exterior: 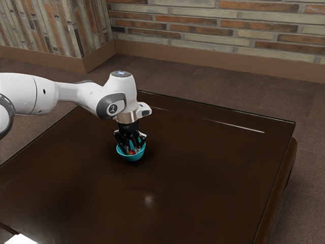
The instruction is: Take strawberry from the bowl
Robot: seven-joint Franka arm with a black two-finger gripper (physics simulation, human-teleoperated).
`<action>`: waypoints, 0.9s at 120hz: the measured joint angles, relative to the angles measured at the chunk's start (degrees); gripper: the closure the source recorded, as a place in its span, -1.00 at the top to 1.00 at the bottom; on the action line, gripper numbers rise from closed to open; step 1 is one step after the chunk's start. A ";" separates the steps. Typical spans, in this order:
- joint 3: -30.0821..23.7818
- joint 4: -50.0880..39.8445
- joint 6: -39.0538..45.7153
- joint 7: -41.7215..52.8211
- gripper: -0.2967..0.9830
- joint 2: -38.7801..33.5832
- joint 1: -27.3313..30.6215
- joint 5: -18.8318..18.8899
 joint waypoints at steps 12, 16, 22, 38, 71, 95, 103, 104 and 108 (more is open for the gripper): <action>-0.01 0.01 0.02 -0.23 -0.43 -0.18 0.00 0.11; -0.01 0.04 -0.03 -0.31 -0.44 -0.63 0.00 0.15; -0.09 0.08 -0.20 -0.43 -0.46 -1.43 0.00 0.22; -1.25 -0.22 -0.80 -0.76 -0.49 -5.83 0.09 0.15; -7.45 -0.61 -1.61 -1.30 -0.52 -6.85 -2.77 -0.66; -7.17 0.58 0.13 -1.56 -0.34 -0.88 -6.86 -0.30; -7.17 -0.13 0.56 -1.40 -0.12 -3.01 -6.93 -0.43; -7.17 -0.33 0.60 -1.39 -0.09 -3.60 -6.93 -0.45; -7.16 -1.35 0.61 -1.30 0.00 -6.92 -6.90 -0.58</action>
